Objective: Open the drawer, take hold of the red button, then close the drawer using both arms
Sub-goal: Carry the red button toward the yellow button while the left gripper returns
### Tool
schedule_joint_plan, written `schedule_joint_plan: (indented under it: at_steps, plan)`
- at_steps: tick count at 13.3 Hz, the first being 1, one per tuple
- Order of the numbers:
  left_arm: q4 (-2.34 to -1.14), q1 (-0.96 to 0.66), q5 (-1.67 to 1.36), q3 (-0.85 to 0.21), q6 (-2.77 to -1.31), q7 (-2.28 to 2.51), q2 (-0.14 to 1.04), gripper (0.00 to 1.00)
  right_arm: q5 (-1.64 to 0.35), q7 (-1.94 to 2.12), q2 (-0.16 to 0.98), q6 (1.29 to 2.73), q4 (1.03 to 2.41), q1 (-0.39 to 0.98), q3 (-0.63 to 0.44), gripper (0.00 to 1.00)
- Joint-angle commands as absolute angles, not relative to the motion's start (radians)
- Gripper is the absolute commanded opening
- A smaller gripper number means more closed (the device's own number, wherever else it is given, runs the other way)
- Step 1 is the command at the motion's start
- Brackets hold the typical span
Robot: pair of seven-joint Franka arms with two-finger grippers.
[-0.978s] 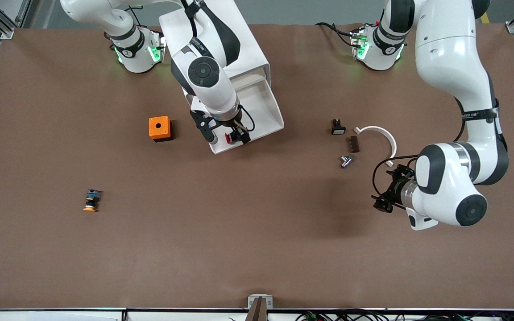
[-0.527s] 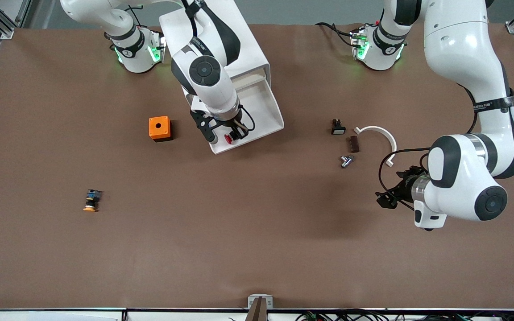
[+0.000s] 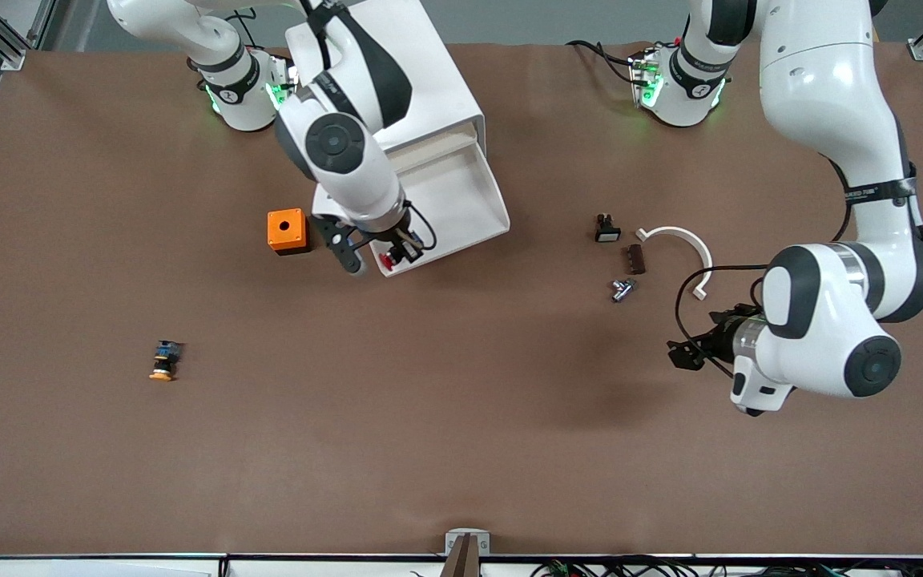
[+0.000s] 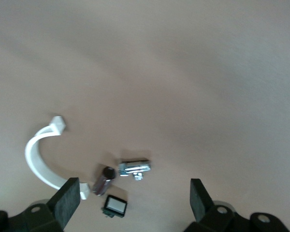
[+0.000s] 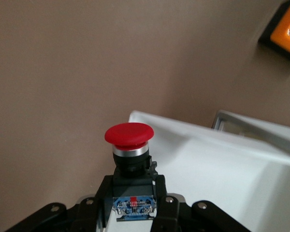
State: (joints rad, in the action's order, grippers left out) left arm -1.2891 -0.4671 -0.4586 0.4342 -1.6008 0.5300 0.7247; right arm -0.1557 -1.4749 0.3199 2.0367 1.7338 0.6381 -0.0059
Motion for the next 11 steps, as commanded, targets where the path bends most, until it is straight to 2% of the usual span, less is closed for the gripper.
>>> schedule_joint_plan:
  at_steps: [1,6,8,11]
  plan:
    - [-1.344,-0.477,-0.457,0.379,-1.687,0.512,0.713,1.00,-0.152,-1.315,0.302,2.011,1.720,0.559,0.005,0.00]
    - [-1.405,-0.573,-0.457,0.367,-1.736,0.558,0.686,1.00,-0.140,-0.799,0.316,2.000,1.712,0.341,0.002,0.00]
    - [-1.459,-0.659,-0.448,0.368,-1.804,0.558,0.669,1.00,-0.135,-0.589,0.354,2.026,1.712,0.243,0.002,0.00]
    - [-1.476,-0.753,-0.442,0.368,-1.825,0.563,0.676,1.00,-0.132,-0.302,0.416,2.083,1.712,0.114,0.002,0.00]
